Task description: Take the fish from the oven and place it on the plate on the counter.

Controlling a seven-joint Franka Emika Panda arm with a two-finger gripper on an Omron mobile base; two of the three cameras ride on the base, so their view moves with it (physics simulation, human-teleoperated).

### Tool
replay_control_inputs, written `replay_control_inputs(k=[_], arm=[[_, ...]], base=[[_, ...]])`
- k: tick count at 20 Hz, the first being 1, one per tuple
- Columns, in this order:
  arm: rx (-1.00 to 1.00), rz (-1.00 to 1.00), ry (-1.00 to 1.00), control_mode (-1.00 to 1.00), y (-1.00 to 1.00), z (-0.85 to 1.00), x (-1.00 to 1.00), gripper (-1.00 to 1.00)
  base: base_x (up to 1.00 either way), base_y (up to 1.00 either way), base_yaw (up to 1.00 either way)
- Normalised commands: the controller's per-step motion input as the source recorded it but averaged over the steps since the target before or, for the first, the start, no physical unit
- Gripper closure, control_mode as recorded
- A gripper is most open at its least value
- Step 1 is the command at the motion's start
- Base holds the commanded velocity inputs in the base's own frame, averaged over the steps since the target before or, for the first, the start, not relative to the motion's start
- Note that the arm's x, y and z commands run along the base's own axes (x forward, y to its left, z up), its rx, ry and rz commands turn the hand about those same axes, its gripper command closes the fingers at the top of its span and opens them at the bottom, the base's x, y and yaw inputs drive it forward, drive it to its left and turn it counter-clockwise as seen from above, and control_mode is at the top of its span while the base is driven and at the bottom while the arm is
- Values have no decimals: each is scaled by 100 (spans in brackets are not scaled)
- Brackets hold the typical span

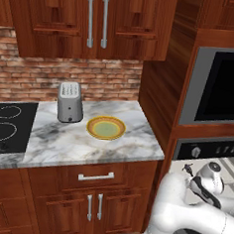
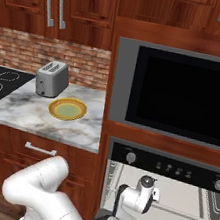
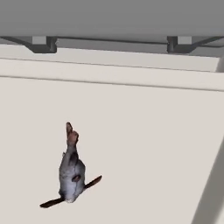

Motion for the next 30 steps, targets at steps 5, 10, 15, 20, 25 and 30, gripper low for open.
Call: replay_control_inputs(k=[5, 10, 15, 20, 25, 30], arm=[[8, 1, 0, -100, 0, -8, 30, -100], [10, 0, 0, -100, 0, -4, 29, -100], [12, 0, 0, -100, 0, -46, 36, -100], [9, 0, -1, -100, 0, -36, 38, -100], [9, 0, 0, -100, 0, -46, 26, -100], [3, 0, 3, -100, 0, -79, 7, -100]], base=[[0, 0, 0], [0, 0, 0], [0, 0, 0], [0, 0, 0], [0, 0, 0], [0, 0, 0]])
